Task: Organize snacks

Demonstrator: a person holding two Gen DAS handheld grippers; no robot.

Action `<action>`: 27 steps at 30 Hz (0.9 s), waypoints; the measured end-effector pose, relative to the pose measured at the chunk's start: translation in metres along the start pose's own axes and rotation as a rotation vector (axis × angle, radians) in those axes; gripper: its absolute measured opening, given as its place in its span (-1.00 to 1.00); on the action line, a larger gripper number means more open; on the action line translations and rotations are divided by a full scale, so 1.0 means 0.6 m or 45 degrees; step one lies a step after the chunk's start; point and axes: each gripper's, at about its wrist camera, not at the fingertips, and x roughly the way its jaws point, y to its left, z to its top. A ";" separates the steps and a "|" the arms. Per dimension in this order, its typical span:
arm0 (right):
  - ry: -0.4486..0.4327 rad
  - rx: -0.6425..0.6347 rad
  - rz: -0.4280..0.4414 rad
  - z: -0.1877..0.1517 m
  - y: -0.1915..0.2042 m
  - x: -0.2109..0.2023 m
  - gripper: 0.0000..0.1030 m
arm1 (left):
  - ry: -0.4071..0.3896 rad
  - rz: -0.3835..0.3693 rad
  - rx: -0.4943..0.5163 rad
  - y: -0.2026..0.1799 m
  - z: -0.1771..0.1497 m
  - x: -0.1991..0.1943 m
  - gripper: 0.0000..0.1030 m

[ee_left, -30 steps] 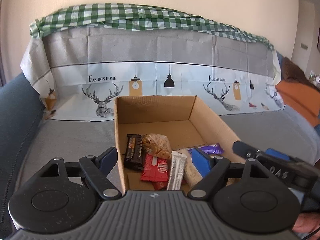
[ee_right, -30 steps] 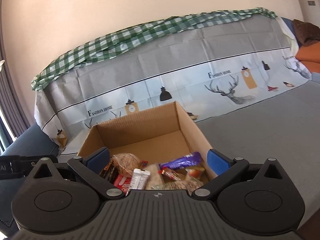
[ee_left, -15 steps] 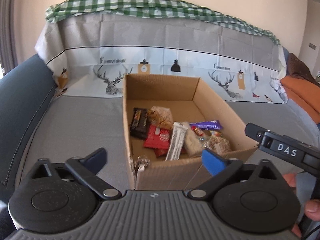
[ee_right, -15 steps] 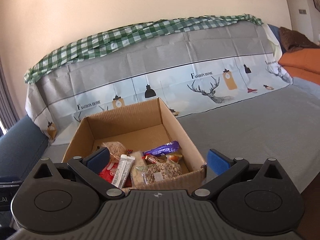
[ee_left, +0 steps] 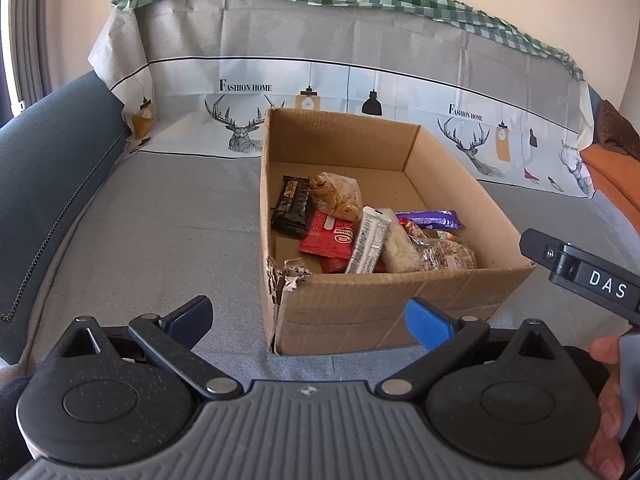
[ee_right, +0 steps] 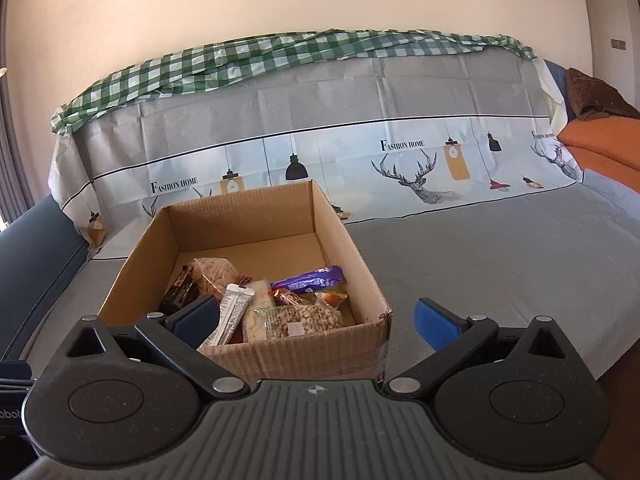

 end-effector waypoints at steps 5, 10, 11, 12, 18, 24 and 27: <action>0.006 -0.013 0.016 -0.001 0.007 0.006 0.99 | 0.015 0.016 -0.016 0.003 0.001 0.004 0.99; -0.004 -0.061 0.028 -0.002 0.019 0.006 0.99 | 0.045 0.031 -0.017 0.004 -0.004 0.011 0.99; -0.005 -0.064 0.030 -0.002 0.020 0.006 0.99 | 0.048 0.033 -0.019 0.004 -0.004 0.012 0.99; -0.004 -0.064 0.031 -0.001 0.020 0.006 0.99 | 0.053 0.035 -0.021 0.004 -0.004 0.013 0.99; 0.000 -0.061 0.028 -0.001 0.021 0.008 0.99 | 0.066 0.032 -0.013 -0.002 -0.005 0.017 0.99; 0.002 -0.072 0.030 -0.002 0.022 0.010 0.99 | 0.073 0.030 -0.012 -0.005 -0.005 0.021 0.99; 0.004 -0.082 0.028 -0.003 0.025 0.012 0.99 | 0.072 0.036 -0.012 -0.005 -0.004 0.021 0.99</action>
